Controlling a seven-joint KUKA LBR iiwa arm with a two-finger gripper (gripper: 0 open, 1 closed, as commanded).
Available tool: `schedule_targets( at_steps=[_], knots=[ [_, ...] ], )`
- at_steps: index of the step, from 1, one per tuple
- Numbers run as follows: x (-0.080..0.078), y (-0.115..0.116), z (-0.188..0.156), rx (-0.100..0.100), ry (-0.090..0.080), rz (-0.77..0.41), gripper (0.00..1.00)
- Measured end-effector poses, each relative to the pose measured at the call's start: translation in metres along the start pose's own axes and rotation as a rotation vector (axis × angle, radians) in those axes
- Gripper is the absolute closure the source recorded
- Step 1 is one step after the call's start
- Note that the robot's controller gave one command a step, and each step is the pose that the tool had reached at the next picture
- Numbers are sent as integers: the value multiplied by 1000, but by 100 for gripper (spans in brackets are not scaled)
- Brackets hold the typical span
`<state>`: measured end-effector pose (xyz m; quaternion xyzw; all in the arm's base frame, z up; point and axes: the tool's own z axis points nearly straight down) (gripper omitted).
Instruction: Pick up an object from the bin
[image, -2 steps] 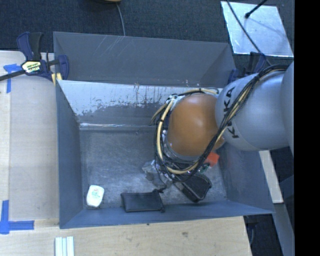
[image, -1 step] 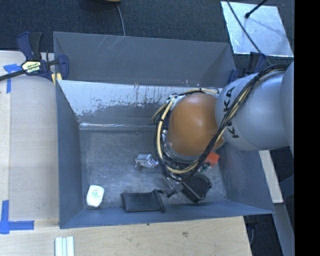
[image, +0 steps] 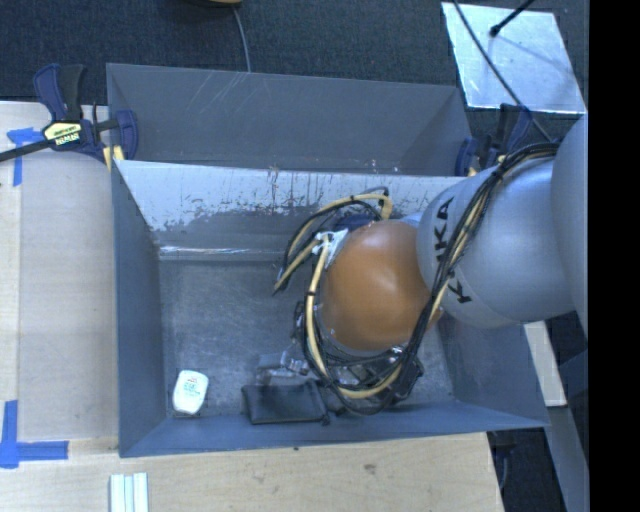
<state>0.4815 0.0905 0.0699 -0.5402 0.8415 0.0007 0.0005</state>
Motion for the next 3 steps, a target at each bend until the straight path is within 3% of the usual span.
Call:
schedule_targets(
  at_steps=[1,2,3],
  knots=[
    [0,-1,0,1,0,5,100],
    [-14,-11,-127,9,-6,0,100],
    [-22,-41,-197,10,-6,6,100]
  ],
)
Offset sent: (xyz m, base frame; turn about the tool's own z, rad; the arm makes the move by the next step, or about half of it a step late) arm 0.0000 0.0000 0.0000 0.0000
